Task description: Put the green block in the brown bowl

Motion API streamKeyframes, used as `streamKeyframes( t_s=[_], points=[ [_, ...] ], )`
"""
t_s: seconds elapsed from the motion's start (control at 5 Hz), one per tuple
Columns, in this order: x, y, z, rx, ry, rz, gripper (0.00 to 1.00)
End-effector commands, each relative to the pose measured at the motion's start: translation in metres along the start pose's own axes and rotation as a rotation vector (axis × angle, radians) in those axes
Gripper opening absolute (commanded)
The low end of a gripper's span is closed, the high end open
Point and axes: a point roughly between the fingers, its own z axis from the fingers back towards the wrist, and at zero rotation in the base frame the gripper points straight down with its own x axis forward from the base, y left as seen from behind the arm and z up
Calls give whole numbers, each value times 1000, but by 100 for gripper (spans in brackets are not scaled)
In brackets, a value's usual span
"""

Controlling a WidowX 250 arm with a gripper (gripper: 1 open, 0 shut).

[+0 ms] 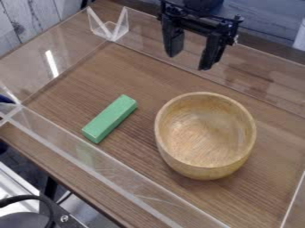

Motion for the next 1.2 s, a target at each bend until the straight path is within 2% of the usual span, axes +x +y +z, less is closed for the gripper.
streamKeyframes(
  t_s=[0.0, 0.2, 0.6, 0.8, 1.0],
  points=[
    [-1, 5, -6, 2, 25, -26, 100],
    [-9, 18, -9, 3, 42, -90, 100],
    [-52, 52, -22, 121, 1, -120, 100],
    [-65, 65, -38, 137, 10, -91, 100],
    [-70, 74, -54, 160, 13, -76, 100]
  ],
)
